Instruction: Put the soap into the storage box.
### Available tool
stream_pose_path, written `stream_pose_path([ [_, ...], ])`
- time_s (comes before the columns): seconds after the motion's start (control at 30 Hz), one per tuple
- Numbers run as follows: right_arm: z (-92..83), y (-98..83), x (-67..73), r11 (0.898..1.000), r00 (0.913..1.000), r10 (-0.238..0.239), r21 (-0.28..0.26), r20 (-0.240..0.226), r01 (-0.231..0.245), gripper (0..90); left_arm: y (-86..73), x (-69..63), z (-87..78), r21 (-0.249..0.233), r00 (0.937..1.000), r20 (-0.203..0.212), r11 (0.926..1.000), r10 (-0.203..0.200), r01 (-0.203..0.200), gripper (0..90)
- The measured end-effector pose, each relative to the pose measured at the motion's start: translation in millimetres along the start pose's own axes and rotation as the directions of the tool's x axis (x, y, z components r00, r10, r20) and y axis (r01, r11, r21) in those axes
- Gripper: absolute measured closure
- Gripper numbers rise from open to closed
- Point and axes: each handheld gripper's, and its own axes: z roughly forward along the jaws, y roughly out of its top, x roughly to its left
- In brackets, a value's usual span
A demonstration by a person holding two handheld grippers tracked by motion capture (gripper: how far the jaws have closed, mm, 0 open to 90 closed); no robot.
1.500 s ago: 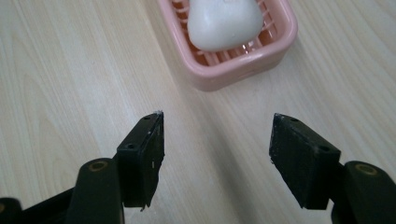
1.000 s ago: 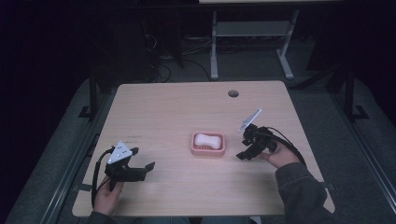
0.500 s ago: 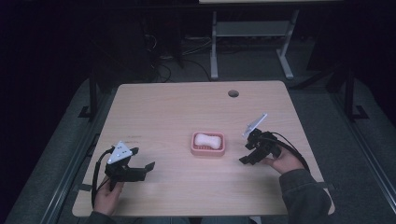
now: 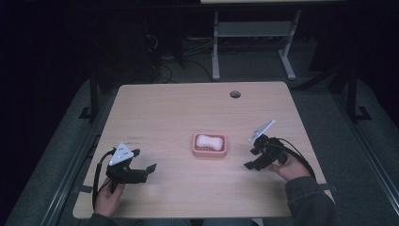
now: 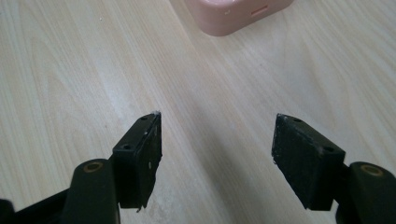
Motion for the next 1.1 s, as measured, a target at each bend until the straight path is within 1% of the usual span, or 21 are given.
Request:
stream_pose_path([
  [0.07,-0.6,-3.3,1.3,1.000,0.9997,0.023,-0.001,-0.008,-0.023,32.4,-0.1,0.0,-0.1,0.001,1.0000,-0.001,1.0000,-0.001,0.001,14.5],
  [0.1,-0.3,-4.8,1.0,1.000,0.9997,0.021,0.000,-0.009,-0.021,32.3,-0.1,0.0,-0.1,0.001,1.0000,-0.001,1.0000,-0.001,0.001,14.5],
  [0.2,-0.4,-12.1,1.5,0.999,0.9992,0.039,-0.006,-0.012,-0.039,32.0,-0.3,-0.2,0.4,0.001,1.0000,0.000,1.0000,0.001,-0.001,14.6],
  [0.3,-0.3,-19.8,1.5,0.999,0.9988,0.047,-0.018,-0.013,-0.048,32.0,-0.4,-0.5,1.0,0.006,1.0000,0.002,1.0000,0.004,-0.004,14.6],
  [0.37,-0.7,-24.3,1.7,0.998,0.9985,0.053,-0.025,-0.010,-0.054,32.1,-0.5,-1.1,1.6,0.000,1.0000,0.002,1.0000,-0.001,0.001,14.6],
  [0.5,-2.1,-32.4,2.3,0.997,0.9979,0.065,-0.040,-0.007,-0.065,32.0,-0.8,-0.7,1.7,0.009,1.0000,0.004,0.9999,0.005,-0.005,14.6],
  [0.7,-3.1,-41.2,5.6,0.996,0.9971,0.076,-0.051,0.002,-0.076,32.0,-0.7,-1.2,1.7,0.011,1.0000,0.005,0.9999,0.007,-0.007,14.6],
  [0.77,-2.2,-47.2,7.6,0.994,0.9965,0.084,-0.063,0.001,-0.084,31.9,-1.0,-2.1,2.1,0.002,1.0000,0.006,1.0000,-0.004,0.003,14.6],
  [0.87,-1.0,-53.0,9.9,0.993,0.9955,0.094,-0.071,0.001,-0.094,31.9,-1.0,-2.2,2.2,0.002,1.0000,0.006,1.0000,-0.003,0.003,14.6],
  [0.9,-0.3,-54.9,10.1,0.993,0.9959,0.090,-0.075,0.005,-0.090,31.9,-0.9,-2.2,2.1,0.004,1.0000,0.006,1.0000,-0.001,0.001,14.6],
  [0.93,-0.2,-56.1,10.8,0.992,0.9955,0.095,-0.078,0.003,-0.095,31.7,-0.8,-1.9,1.6,0.013,1.0000,0.007,0.9999,0.007,-0.007,14.6],
  [1.03,0.0,-62.2,12.8,0.991,0.9944,0.106,-0.088,0.005,-0.105,31.6,-0.7,-2.0,1.8,0.017,0.9999,0.008,0.9998,0.014,-0.014,14.5],
  [1.07,-0.2,-64.1,13.2,0.990,0.9941,0.108,-0.090,0.005,-0.107,31.5,-0.7,-2.8,2.3,0.012,0.9999,0.009,0.9999,0.006,-0.006,14.6],
  [1.1,0.0,-65.9,14.0,0.989,0.9934,0.114,-0.094,0.006,-0.113,31.4,-0.7,-2.9,2.3,0.013,0.9999,0.010,0.9999,0.008,-0.009,14.6],
])
